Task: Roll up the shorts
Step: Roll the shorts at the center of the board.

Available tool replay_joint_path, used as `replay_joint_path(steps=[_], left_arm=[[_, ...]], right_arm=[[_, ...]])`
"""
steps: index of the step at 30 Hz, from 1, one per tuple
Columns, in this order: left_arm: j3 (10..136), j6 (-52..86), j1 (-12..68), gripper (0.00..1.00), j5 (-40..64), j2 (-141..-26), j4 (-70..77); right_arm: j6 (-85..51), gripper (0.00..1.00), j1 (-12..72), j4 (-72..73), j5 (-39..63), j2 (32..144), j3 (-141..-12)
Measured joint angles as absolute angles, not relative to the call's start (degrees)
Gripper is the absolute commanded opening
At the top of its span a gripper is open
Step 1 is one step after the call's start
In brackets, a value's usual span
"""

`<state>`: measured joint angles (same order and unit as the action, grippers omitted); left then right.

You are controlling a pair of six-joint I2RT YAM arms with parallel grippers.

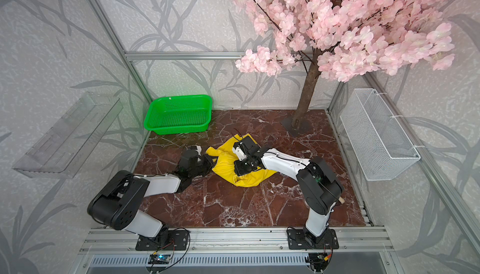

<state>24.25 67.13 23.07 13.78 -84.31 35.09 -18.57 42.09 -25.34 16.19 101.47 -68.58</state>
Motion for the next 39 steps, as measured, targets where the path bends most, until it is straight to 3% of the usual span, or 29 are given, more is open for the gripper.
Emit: replay_joint_path(steps=[5, 10, 18, 20, 23, 27, 32, 33, 39], left_arm=[[20.6, 69.3, 30.5, 0.0, 3.2, -72.1, 29.9], [20.3, 70.3, 33.5, 0.0, -3.0, -65.2, 21.9], [29.8, 68.5, 33.7, 0.0, -5.8, -72.5, 6.7], [34.3, 67.2, 33.6, 0.0, -5.3, -77.2, 2.6], [38.7, 65.5, 33.4, 0.0, -4.6, -81.7, -1.0], [42.8, 63.8, 32.5, 0.0, -4.4, -85.2, -4.8], [45.3, 62.6, 31.7, 0.0, -4.5, -87.2, -6.3], [45.3, 62.6, 31.7, 0.0, -4.4, -87.3, -6.4], [45.4, 62.7, 31.4, 0.0, -3.5, -88.3, -6.7]], right_arm=[[-12.3, 0.02, 43.3, -30.6, 14.4, 101.3, -70.5], [-9.5, 0.01, 43.4, -32.6, 21.0, 96.1, -66.9], [-14.3, 0.02, 41.7, -21.9, 34.9, 96.6, -56.4], [-16.3, 0.13, 40.7, -19.3, 36.4, 98.3, -55.0], [-18.5, 0.43, 40.1, -19.0, 34.7, 98.3, -54.3], [-20.0, 0.61, 40.2, -20.6, 29.3, 93.5, -52.8], [-18.6, 0.8, 43.5, -25.2, 15.3, 81.1, -52.1], [-17.9, 1.0, 44.9, -25.4, 12.7, 78.8, -52.1], [-14.4, 0.99, 57.8, -25.5, -4.3, 73.8, -53.3]])
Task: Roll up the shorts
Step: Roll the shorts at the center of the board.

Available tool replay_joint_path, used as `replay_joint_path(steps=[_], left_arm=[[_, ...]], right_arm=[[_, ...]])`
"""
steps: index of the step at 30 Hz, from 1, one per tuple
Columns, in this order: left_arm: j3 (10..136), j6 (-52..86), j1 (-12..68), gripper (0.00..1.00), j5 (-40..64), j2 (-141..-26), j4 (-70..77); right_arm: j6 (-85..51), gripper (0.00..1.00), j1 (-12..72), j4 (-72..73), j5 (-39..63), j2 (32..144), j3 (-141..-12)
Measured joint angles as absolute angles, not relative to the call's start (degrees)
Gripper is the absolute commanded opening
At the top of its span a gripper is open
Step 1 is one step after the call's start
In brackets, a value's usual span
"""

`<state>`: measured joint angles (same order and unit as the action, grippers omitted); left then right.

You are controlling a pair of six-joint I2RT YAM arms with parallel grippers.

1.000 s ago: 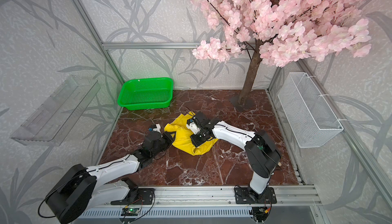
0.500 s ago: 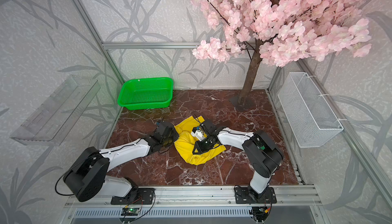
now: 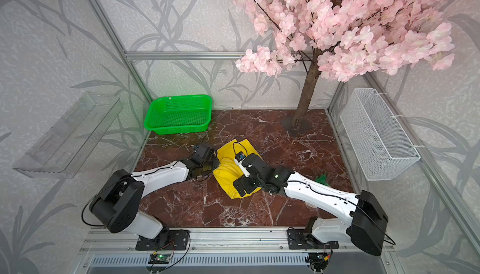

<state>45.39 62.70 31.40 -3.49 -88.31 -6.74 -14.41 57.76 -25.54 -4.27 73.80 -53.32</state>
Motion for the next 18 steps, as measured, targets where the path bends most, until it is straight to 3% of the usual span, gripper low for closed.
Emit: replay_joint_path(steps=[6, 13, 16, 18], left_arm=[[45.4, 62.8, 31.0, 0.0, -2.3, -88.4, -6.7], [45.4, 63.1, 30.3, 0.0, -0.5, -88.6, -6.7], [45.4, 63.2, 30.1, 0.0, 0.2, -88.6, -6.5], [45.4, 63.6, 29.9, 0.0, 0.8, -88.6, -6.3]], right_arm=[[-13.4, 0.99, 67.2, -22.8, -17.8, 82.9, -54.4], [-14.0, 0.99, 68.5, -20.6, -24.0, 96.0, -57.3], [-15.2, 0.89, 68.7, -20.4, -24.9, 99.2, -58.5], [-16.0, 0.73, 68.7, -20.2, -25.1, 100.2, -58.5]])
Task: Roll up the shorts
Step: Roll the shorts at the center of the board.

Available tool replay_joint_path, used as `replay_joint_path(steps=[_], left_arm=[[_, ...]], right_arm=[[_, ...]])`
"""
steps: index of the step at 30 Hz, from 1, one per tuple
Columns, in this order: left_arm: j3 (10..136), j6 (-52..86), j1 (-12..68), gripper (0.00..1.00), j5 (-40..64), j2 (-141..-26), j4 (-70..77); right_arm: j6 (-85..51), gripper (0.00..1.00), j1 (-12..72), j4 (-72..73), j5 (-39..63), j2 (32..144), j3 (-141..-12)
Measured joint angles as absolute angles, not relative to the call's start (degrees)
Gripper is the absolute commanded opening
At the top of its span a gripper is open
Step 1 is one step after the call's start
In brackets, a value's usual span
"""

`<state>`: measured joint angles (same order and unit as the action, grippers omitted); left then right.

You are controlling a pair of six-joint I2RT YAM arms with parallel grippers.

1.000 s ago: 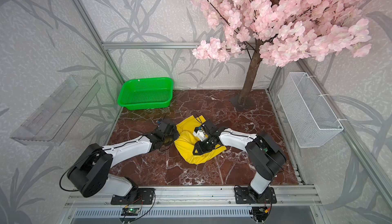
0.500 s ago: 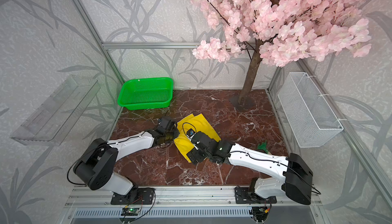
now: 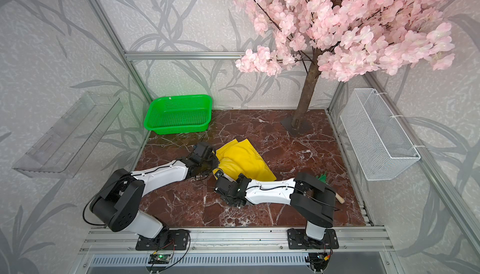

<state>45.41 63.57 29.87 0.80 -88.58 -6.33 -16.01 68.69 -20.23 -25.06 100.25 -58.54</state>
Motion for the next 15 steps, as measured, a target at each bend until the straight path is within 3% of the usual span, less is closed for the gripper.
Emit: replay_joint_path(steps=[3, 4, 7, 8, 9, 11, 12, 13, 15], left_arm=[[45.4, 64.0, 29.3, 0.0, 1.8, -88.6, -6.2], [45.4, 64.1, 29.1, 0.0, 2.1, -88.6, -6.1], [45.4, 64.1, 28.2, 0.0, 3.3, -88.6, -6.1], [45.4, 64.0, 28.0, 0.05, 3.7, -88.6, -6.0], [45.6, 63.7, 27.8, 0.17, 4.3, -88.6, -6.1], [46.4, 62.2, 27.5, 0.53, 5.3, -88.6, -6.7], [47.0, 61.4, 27.3, 0.65, 5.5, -88.6, -7.1], [48.1, 60.1, 26.9, 0.73, 5.6, -88.6, -7.8], [50.2, 57.3, 26.2, 0.78, 5.4, -88.6, -8.9]], right_arm=[[-17.4, 0.28, 68.7, -20.0, -24.8, 100.8, -58.5], [-17.8, 0.01, 68.4, -19.8, -24.4, 100.8, -58.5], [-19.3, 0.0, 66.8, -18.7, -22.2, 99.8, -57.5], [-19.4, 0.0, 66.0, -17.8, -20.6, 98.8, -56.6], [-19.6, 0.0, 65.1, -17.0, -19.0, 97.7, -55.5], [-20.0, 0.0, 62.7, -15.0, -14.6, 95.0, -53.0], [-20.0, 0.0, 61.6, -14.5, -12.7, 93.8, -52.1], [-19.9, 0.0, 60.1, -14.3, -10.7, 92.8, -51.0], [-19.4, 0.0, 57.7, -14.5, -7.3, 91.6, -49.8]])
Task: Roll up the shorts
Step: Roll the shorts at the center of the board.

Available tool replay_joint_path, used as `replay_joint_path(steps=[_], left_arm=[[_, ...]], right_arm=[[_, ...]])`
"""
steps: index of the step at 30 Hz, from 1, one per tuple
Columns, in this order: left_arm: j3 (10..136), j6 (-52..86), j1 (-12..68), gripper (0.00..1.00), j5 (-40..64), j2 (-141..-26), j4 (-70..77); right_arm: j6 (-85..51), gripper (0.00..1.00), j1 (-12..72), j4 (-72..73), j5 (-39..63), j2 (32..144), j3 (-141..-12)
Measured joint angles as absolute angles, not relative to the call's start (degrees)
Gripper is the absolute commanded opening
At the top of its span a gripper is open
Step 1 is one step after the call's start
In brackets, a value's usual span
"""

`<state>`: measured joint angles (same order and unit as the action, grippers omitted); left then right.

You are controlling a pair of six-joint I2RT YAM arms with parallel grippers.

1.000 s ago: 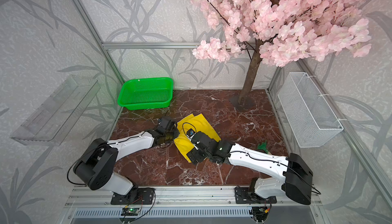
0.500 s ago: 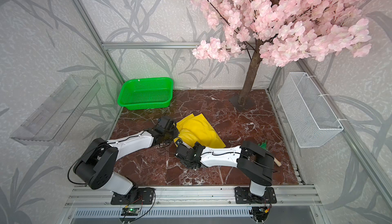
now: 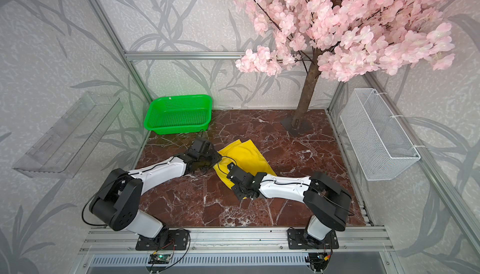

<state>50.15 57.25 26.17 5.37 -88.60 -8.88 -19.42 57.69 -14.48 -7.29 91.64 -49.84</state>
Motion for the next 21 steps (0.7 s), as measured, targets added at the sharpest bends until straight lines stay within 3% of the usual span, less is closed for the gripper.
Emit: replay_joint_path(steps=[9, 14, 21], left_arm=[[63.1, 34.9, 21.8, 0.89, 9.0, -88.0, -13.8], [73.1, 20.9, 21.5, 0.87, 15.0, -92.6, -18.1], [66.3, 11.4, 19.7, 0.9, 23.9, -93.3, -15.2]], right_arm=[[-14.5, 0.0, 48.1, -17.1, 9.1, 91.2, -50.0], [-14.1, 0.0, 41.0, -16.5, 19.6, 90.3, -48.8], [-17.1, 0.0, 34.2, -11.9, 32.6, 90.5, -44.7]])
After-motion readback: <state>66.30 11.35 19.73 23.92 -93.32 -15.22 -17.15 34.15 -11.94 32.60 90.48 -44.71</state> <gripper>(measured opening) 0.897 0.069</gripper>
